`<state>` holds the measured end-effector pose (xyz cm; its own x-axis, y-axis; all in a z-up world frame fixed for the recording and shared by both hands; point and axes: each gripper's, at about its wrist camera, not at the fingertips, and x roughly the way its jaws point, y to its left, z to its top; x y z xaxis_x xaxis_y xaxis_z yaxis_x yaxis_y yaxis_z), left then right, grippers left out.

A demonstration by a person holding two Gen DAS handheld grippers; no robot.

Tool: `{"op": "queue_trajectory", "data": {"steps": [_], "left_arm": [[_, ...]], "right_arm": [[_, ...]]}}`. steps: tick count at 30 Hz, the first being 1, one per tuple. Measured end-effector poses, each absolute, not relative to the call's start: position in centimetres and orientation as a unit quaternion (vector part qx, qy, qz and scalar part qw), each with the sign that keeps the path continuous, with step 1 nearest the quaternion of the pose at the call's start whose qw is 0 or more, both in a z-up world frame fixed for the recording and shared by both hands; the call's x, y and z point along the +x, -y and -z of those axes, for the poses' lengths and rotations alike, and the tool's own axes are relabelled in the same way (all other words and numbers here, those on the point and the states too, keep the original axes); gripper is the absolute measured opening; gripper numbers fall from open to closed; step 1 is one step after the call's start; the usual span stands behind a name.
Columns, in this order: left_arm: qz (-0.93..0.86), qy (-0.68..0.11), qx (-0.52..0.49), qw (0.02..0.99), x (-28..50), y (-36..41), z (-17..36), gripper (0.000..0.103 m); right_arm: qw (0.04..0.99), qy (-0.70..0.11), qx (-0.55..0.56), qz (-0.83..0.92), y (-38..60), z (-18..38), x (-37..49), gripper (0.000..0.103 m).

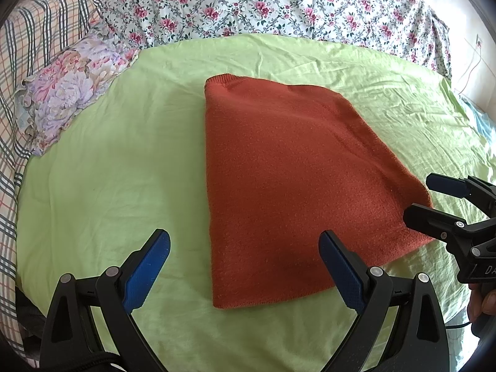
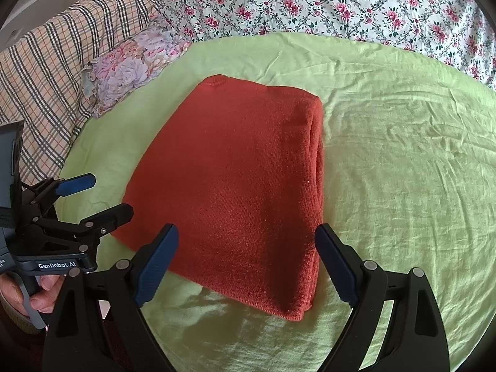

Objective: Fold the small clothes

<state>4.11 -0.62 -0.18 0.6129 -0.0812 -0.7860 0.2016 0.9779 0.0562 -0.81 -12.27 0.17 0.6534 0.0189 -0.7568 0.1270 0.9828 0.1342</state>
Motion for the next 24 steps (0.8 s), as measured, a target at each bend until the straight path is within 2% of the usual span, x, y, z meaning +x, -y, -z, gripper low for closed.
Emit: {"op": "queue_trajectory", "data": {"steps": [24], "left_arm": [[0.081,-0.430,0.073,0.896,4.86,0.86,0.42,0.097]], "right_arm": [[0.905,-0.416,0.086,0.029,12.50,-0.18,-0.54,0.090]]}}
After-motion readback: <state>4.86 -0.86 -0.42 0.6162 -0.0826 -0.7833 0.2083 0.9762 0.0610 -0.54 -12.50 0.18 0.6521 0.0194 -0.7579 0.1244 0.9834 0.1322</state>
